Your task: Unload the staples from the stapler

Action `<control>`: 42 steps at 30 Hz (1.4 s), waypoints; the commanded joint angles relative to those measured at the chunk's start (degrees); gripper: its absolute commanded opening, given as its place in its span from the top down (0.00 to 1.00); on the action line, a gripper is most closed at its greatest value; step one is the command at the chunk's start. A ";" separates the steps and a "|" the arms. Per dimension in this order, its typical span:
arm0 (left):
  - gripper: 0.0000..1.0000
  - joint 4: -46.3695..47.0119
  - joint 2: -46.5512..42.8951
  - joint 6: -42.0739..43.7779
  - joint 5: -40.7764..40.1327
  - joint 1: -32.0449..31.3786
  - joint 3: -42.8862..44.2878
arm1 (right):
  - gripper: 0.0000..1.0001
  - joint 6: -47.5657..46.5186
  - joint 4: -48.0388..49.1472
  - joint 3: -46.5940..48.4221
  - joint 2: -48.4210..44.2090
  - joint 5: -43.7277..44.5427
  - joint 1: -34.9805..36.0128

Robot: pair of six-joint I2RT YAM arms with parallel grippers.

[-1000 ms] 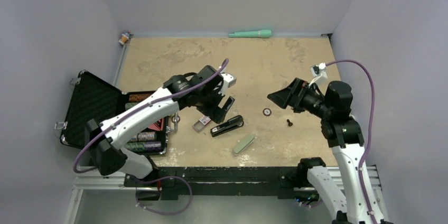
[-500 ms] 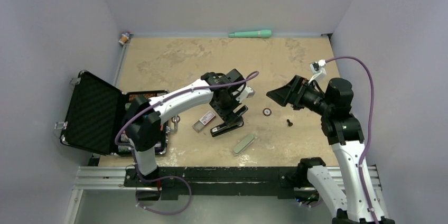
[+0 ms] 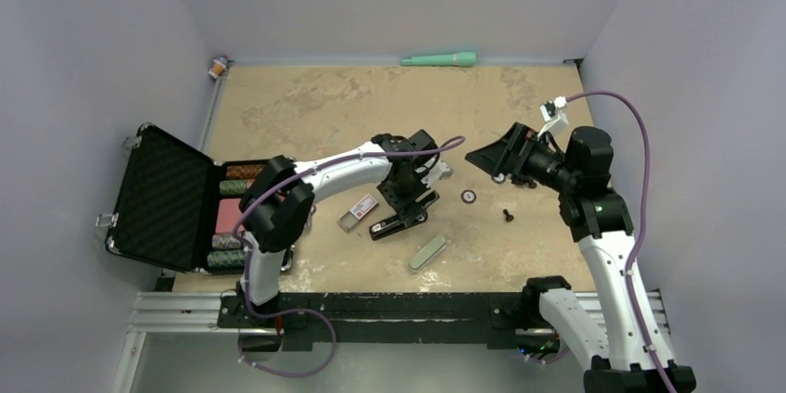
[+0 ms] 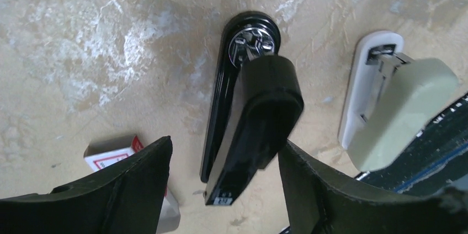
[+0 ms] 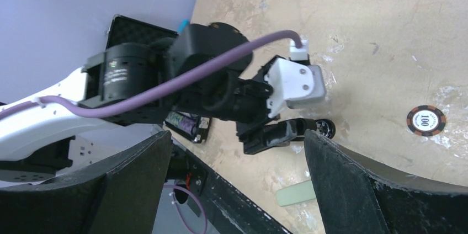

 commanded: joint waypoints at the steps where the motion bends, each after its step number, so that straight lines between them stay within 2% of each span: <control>1: 0.27 2.30 3.25 0.32 0.11 -0.28 1.89 | 0.06 1.22 3.68 1.89 0.36 -0.97 -0.29; 6: 0.34 4.19 4.70 -0.48 0.39 -0.27 0.38 | 0.06 1.05 3.44 1.66 0.47 -1.25 -0.29; 8: 0.49 4.37 5.57 -1.29 1.29 -0.30 0.48 | 0.06 0.81 3.21 1.59 0.60 -1.44 -0.29; 9: 0.61 4.34 5.87 -1.42 1.93 -0.24 0.65 | 0.06 0.61 3.08 1.57 0.68 -1.58 -0.29; 11: 0.94 3.83 6.29 -1.65 3.52 -0.29 1.48 | 0.06 0.32 2.79 1.80 0.97 -1.76 -0.29; 12: 1.00 3.28 6.40 -1.89 3.82 -0.28 2.09 | 0.06 0.21 2.72 2.01 1.10 -1.88 -0.29; 17: 1.00 1.37 4.10 -3.59 5.05 -0.26 4.40 | 0.06 -0.75 1.82 3.74 2.00 -2.78 -0.29; 26: 1.00 -9.40 -0.65 -9.15 6.00 0.33 15.09 | 0.05 3.23 3.68 5.78 -0.09 -0.25 -0.29; 34: 1.00 -15.34 -7.30 -15.36 4.24 1.97 16.14 | 0.05 8.19 7.91 10.82 0.39 -1.01 -0.29; 42: 1.00 -18.80 -15.47 -18.55 1.94 2.62 13.22 | 0.07 14.37 18.41 12.76 0.27 -2.93 -0.29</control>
